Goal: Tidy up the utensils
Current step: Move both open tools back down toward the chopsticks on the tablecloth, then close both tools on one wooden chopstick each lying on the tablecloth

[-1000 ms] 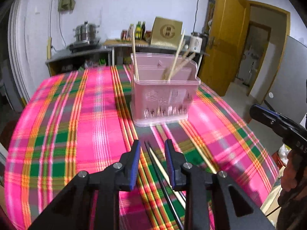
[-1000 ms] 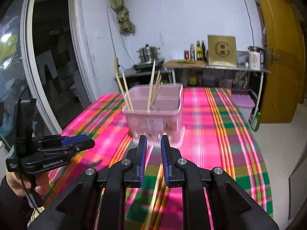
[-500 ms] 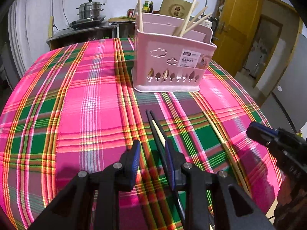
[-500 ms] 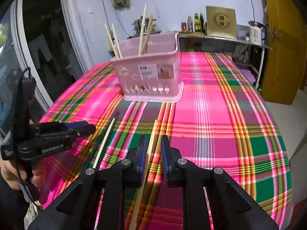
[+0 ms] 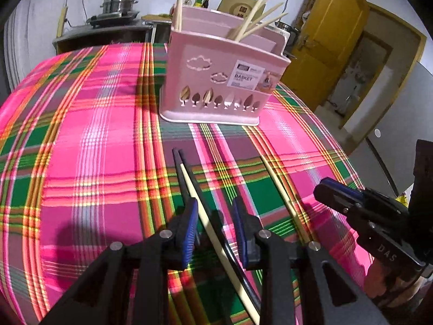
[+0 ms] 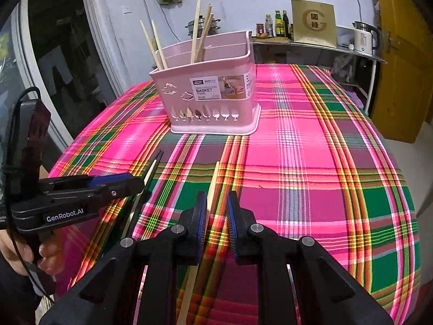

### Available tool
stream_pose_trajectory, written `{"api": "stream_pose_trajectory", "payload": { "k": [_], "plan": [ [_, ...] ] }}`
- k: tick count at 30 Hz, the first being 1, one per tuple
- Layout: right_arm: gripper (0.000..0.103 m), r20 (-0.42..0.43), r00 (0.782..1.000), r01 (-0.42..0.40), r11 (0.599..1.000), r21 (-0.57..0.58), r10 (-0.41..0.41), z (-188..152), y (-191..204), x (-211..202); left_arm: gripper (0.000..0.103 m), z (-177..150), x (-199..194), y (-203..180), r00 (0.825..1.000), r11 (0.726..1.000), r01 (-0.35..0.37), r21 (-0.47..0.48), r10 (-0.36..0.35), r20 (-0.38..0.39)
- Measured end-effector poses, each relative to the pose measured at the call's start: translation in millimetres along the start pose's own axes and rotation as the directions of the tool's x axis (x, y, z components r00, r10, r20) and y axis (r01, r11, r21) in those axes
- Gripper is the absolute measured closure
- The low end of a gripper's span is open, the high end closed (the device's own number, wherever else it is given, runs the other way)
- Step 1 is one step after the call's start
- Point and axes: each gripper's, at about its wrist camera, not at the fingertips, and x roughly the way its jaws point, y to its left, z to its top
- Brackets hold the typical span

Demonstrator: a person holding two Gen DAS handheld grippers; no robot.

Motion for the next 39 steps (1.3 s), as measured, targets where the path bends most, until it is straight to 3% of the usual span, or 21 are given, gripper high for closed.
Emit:
{"api": "stream_pose_trajectory", "payload": {
  "k": [5,9,12,18,25,29,39],
  "plan": [
    [0.088,0.001,1.000,-0.001,1.000,0.006,0.001,0,-3,0,0.076,-1,6,2,1.000,0.999,0.023,-0.028,-0.024,-0.020],
    [0.088,0.003,1.000,-0.002,1.000,0.008,0.002,1,-3,0,0.077,-4,10,1,1.000,1.000,-0.019,-0.020,0.019,-0.015],
    [0.088,0.003,1.000,-0.003,1.000,0.009,0.003,1,-3,-1,0.085,-5,10,3,0.999,0.999,-0.042,-0.006,0.042,-0.018],
    [0.088,0.008,1.000,-0.003,1.000,0.002,0.003,1,-2,-3,0.085,-5,1,19,0.998,0.997,-0.064,0.031,0.065,-0.017],
    [0.088,-0.002,1.000,-0.008,1.000,-0.007,0.008,2,2,0,0.084,-3,-8,48,0.987,0.984,-0.161,0.071,0.162,-0.006],
    [0.088,-0.013,1.000,-0.009,1.000,-0.023,0.009,2,7,4,0.084,0,-10,60,0.985,0.983,-0.172,0.067,0.174,-0.011],
    [0.088,-0.056,0.998,0.004,0.999,-0.032,-0.006,4,10,18,0.083,7,-3,34,0.996,0.991,-0.084,0.103,0.083,0.013]
  ]
}}
